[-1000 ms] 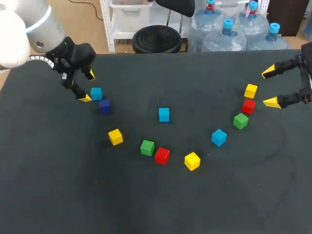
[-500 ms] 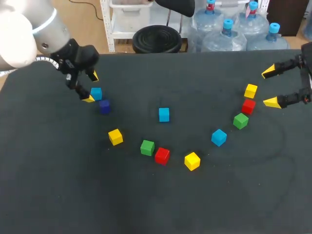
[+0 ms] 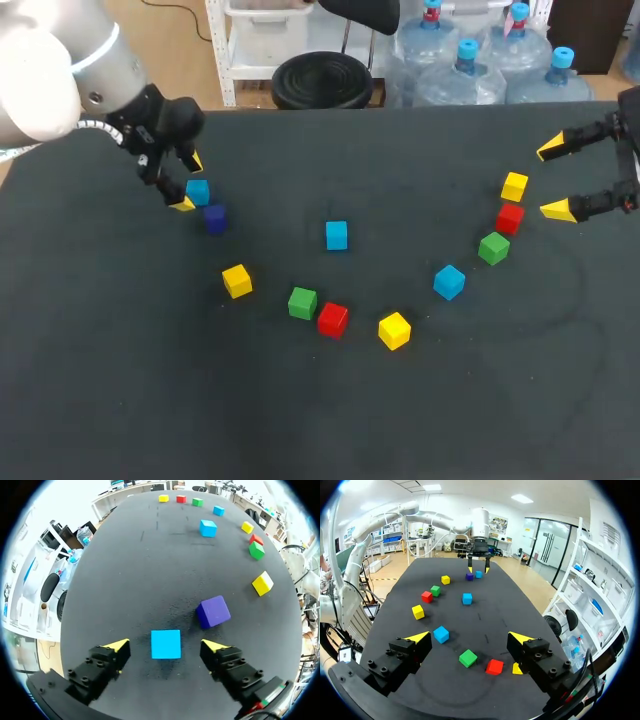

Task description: Place the blue cubes, place green cubes on the blue cubes, place the yellow cubes on the green cubes, then place the red cubes on the yellow cubes, and place purple cube on the red cubes.

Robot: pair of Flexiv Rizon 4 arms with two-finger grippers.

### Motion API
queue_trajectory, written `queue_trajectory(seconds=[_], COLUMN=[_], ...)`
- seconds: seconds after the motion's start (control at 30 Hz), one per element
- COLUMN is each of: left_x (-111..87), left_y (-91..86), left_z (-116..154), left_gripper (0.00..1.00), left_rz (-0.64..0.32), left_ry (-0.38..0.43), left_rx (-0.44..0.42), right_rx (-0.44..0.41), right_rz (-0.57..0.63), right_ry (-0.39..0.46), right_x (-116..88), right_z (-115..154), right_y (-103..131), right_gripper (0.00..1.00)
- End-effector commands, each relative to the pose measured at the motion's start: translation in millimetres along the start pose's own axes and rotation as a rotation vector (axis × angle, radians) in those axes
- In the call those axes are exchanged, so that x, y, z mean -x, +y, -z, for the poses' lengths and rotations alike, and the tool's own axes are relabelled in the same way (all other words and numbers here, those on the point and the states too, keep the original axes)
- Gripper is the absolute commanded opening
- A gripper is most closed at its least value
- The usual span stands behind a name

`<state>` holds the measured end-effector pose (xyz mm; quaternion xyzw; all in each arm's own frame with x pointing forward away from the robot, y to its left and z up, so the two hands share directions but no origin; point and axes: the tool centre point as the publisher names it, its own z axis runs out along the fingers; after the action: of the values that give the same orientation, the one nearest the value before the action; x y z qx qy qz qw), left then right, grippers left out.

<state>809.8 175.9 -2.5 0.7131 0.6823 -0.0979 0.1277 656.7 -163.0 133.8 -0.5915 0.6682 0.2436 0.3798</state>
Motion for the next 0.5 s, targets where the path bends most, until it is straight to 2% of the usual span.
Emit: queue_trajectory(seconds=[0.03, 0.13, 0.17, 0.43, 0.5], left_x=[0.6, 1.8, 2.4, 4.9, 5.3], left_y=[5.5, 5.8, 6.0, 7.7, 7.9], left_z=[-2.6, -5.0, -5.9, -8.9, -9.0], left_gripper=[0.69, 0.63, 0.58, 0.45, 0.35], left_rz=[-0.004, -0.005, -0.008, -0.018, -0.019], left_ry=[0.001, -0.002, -0.003, -0.005, -0.005], left_rx=[-0.013, -0.016, -0.018, -0.023, -0.022], right_rx=[0.000, 0.000, 0.000, 0.000, 0.000], right_rz=[0.001, 0.001, 0.001, 0.001, 0.001], right_ry=[-0.002, -0.002, -0.002, -0.002, -0.002], right_x=[-0.4, -0.4, -0.4, -0.4, -0.4], right_z=[-0.9, -0.9, -0.9, -0.9, -0.9], right_y=[-0.6, -0.6, -0.6, -0.6, -0.6], right_gripper=[1.00, 1.00, 1.00, 1.00, 1.00])
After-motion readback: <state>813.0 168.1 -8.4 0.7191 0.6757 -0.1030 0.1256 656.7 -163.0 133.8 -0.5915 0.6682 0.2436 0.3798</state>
